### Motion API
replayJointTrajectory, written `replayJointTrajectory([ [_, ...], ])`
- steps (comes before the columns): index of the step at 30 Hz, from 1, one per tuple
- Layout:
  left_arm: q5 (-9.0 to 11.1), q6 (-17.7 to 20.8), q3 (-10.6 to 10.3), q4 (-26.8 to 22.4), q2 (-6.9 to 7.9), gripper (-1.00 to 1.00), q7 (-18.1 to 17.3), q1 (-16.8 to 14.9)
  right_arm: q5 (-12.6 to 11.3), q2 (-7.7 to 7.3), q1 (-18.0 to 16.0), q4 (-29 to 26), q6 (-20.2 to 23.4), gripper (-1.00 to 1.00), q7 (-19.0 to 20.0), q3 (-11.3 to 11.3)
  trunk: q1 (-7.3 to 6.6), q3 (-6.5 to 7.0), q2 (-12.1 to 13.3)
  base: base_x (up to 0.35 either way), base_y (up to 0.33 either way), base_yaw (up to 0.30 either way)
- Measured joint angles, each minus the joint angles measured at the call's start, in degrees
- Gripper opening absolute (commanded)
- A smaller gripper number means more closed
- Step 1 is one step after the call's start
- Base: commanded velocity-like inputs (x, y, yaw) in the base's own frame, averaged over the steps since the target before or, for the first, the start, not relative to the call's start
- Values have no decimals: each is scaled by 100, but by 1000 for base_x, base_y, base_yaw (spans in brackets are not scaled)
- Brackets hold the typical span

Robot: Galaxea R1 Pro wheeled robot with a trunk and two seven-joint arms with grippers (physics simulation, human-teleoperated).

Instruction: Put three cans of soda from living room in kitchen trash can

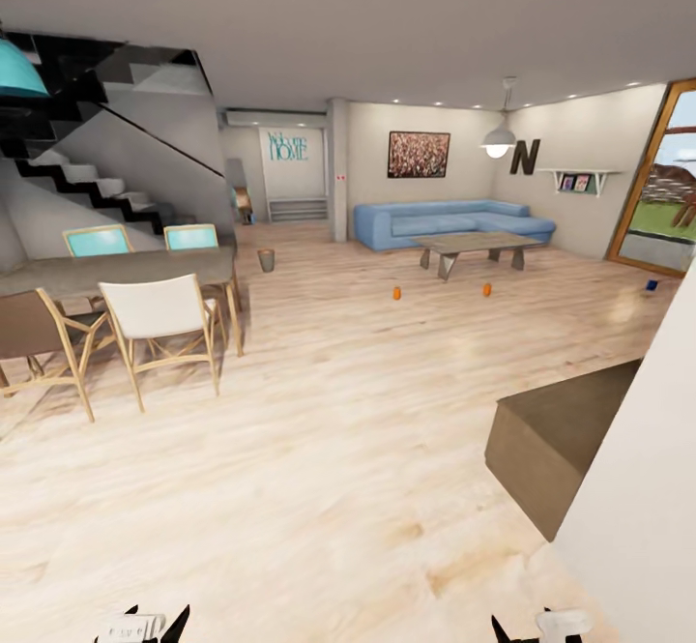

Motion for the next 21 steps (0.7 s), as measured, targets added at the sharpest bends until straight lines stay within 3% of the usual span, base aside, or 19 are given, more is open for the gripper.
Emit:
replayJointTrajectory([
  [21,0,0,0,0,-2,100,-2,0,0,1,0,0,0,100,0,0,0,-120,0,320,1,136],
])
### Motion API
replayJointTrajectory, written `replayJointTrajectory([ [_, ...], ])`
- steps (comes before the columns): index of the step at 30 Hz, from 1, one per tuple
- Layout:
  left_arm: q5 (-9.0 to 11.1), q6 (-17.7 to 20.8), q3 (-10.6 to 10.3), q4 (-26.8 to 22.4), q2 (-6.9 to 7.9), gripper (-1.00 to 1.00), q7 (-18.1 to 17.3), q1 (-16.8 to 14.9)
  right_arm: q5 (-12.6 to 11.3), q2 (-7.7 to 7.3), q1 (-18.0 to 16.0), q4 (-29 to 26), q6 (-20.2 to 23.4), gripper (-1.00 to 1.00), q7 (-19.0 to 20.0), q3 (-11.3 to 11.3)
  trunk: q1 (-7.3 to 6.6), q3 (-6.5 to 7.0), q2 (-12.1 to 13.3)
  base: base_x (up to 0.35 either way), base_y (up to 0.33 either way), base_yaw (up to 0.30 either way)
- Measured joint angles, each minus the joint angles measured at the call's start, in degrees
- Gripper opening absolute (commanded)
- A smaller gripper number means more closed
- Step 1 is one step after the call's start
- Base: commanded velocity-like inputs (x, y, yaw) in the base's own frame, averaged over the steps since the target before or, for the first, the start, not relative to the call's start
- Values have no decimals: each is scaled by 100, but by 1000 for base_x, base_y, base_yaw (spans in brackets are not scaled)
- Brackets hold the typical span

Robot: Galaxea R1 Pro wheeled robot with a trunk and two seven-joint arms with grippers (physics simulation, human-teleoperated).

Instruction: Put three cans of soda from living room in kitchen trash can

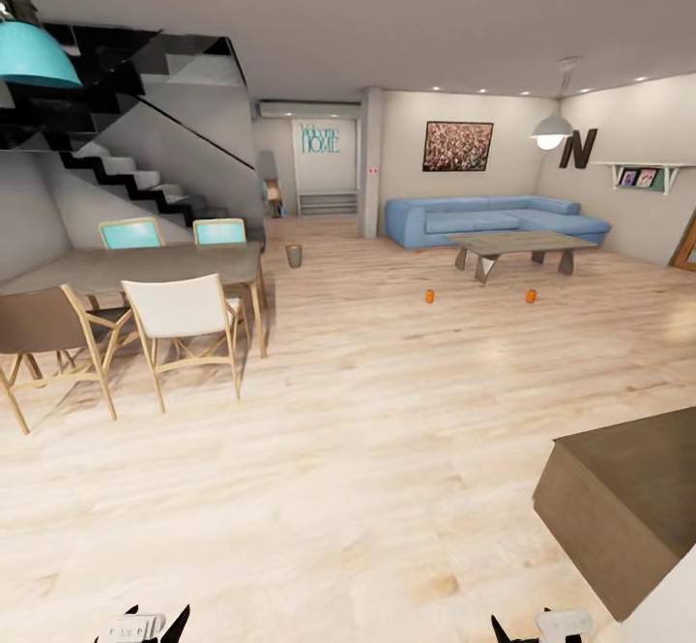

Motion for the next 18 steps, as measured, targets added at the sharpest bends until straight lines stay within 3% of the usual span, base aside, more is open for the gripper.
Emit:
replayJointTrajectory([
  [18,0,0,0,0,2,100,0,0,7,0,0,0,0,100,0,8,0,68,0,320,0,8],
])
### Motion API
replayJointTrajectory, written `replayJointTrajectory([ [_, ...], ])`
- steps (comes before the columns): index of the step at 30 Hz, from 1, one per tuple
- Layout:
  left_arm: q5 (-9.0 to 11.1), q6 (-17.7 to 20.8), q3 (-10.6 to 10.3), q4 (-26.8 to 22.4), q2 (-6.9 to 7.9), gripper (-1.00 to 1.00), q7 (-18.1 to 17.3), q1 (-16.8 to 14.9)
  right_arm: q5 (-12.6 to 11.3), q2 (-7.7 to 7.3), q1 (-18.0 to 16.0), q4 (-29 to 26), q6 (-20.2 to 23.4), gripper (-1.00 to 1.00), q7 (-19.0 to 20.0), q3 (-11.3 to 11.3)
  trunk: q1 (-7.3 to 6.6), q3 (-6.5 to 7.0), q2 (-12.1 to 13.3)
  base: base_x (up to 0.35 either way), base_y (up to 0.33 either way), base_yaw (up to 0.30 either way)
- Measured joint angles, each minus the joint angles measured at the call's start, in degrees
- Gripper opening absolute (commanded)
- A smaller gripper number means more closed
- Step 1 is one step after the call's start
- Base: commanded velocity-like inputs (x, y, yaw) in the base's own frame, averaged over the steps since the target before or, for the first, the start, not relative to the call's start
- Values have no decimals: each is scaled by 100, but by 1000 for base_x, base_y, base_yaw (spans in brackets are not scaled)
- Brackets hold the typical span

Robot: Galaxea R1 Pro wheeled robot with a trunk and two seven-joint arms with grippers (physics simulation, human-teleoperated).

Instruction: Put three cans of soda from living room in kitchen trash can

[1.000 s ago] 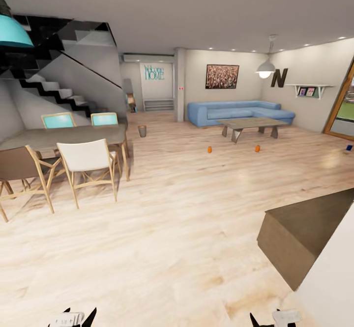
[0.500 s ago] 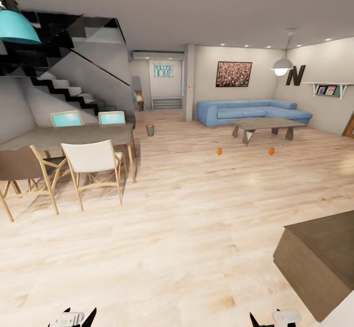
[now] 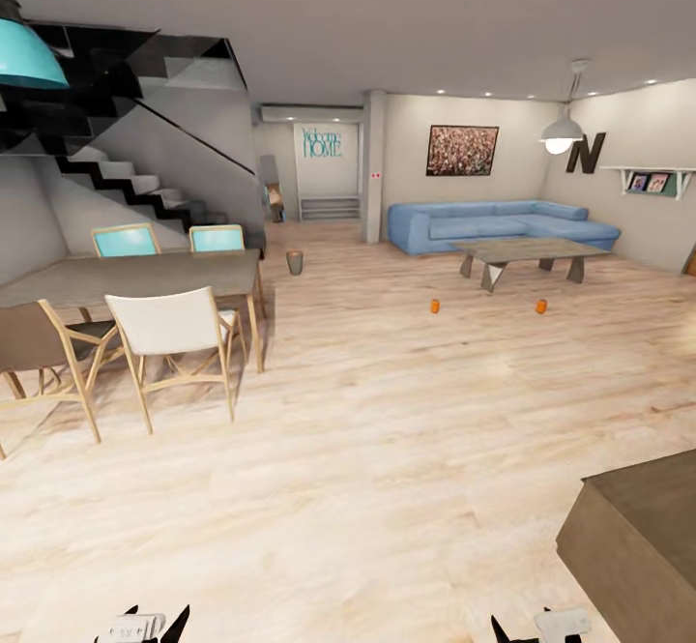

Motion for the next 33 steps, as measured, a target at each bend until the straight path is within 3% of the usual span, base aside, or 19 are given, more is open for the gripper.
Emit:
replayJointTrajectory([
  [16,0,0,0,0,0,100,0,0,1,0,0,0,0,100,0,0,0,138,0,320,-9,0],
  [33,0,0,0,0,0,100,5,0,2,0,0,6,0,100,0,0,0,286,0,303,-113,0],
])
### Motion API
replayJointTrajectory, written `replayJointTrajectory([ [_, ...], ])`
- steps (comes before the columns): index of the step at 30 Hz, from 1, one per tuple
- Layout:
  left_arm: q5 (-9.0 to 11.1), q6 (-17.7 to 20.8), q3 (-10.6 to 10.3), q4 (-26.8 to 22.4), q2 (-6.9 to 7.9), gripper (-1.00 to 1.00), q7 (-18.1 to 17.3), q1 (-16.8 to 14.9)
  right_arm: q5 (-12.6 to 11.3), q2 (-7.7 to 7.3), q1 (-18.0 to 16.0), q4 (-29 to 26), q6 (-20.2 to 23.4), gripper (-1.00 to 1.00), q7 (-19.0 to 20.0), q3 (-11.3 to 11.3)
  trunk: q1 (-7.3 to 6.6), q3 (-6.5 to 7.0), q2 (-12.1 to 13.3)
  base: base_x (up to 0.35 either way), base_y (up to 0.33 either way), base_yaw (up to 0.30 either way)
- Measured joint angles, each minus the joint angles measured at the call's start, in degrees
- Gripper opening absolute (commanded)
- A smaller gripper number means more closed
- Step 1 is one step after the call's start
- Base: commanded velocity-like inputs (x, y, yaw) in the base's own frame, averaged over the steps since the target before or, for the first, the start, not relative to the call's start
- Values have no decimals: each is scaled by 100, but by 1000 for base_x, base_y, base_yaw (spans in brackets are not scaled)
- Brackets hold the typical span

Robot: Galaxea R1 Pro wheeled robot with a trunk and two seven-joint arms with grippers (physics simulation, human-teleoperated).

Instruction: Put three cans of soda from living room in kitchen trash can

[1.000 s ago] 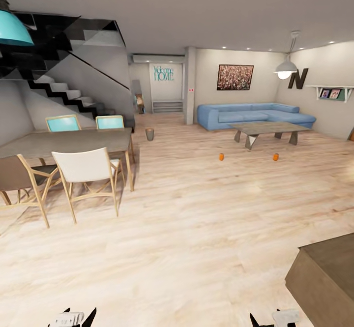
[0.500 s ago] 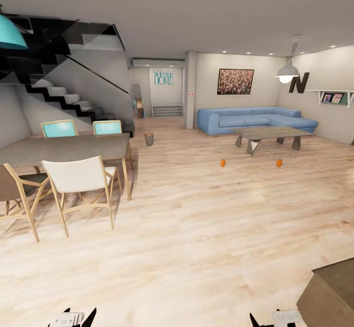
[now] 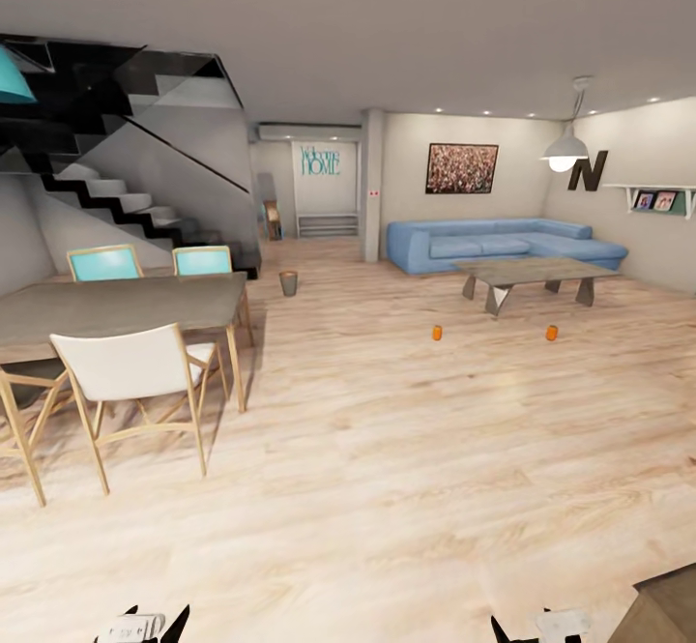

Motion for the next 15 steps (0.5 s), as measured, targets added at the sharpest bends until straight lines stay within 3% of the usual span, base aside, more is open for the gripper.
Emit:
replayJointTrajectory([
  [15,0,0,0,1,-1,100,0,0,0,0,0,9,0,100,0,1,0,129,0,282,-156,0],
])
